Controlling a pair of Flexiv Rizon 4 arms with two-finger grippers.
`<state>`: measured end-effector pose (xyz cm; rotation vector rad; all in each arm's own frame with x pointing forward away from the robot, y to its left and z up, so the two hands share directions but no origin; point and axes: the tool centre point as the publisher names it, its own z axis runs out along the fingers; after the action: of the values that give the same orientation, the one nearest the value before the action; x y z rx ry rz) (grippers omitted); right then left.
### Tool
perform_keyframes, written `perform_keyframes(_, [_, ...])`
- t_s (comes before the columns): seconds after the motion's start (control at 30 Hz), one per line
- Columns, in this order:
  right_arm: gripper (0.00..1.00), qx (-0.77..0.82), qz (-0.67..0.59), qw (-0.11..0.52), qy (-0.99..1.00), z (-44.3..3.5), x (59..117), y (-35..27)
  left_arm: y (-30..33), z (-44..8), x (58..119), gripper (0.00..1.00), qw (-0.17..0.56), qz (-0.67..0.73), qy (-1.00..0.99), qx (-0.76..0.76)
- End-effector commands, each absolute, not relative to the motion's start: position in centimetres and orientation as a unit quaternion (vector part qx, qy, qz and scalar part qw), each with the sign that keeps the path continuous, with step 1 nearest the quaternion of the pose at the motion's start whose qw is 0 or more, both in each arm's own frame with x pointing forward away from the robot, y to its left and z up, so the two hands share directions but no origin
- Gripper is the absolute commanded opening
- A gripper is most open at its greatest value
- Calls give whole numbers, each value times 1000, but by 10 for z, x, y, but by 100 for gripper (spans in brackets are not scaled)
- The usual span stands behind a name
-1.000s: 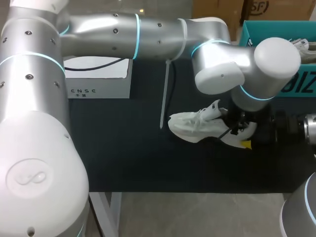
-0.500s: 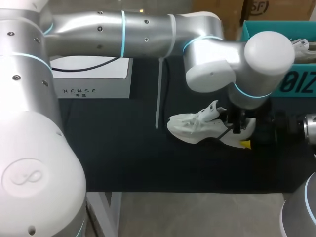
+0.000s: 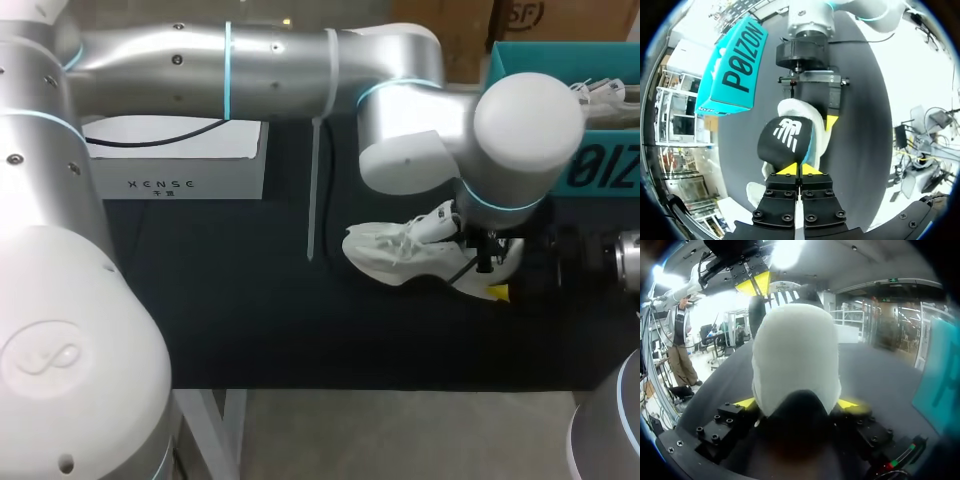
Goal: Take the shoe out of the shoebox, open the shoe tongue, remove and reinsert the insole, then place the shoe into the shoebox
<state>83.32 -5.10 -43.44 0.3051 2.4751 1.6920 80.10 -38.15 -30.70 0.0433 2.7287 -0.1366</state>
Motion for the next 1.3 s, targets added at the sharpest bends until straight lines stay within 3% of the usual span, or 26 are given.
perform_keyframes(0.03, [0, 102, 559, 64, 820, -437, 834, -49, -379, -298, 792, 0, 216, -59, 974, 20])
perform_keyframes(0.87, [0, 102, 559, 64, 820, -437, 834, -49, -393, -282, 778, 0, 281, -193, 940, -1])
perform_keyframes(1.3, [0, 102, 559, 64, 820, -437, 834, -49, -444, -258, 778, 0, 290, -256, 921, 27])
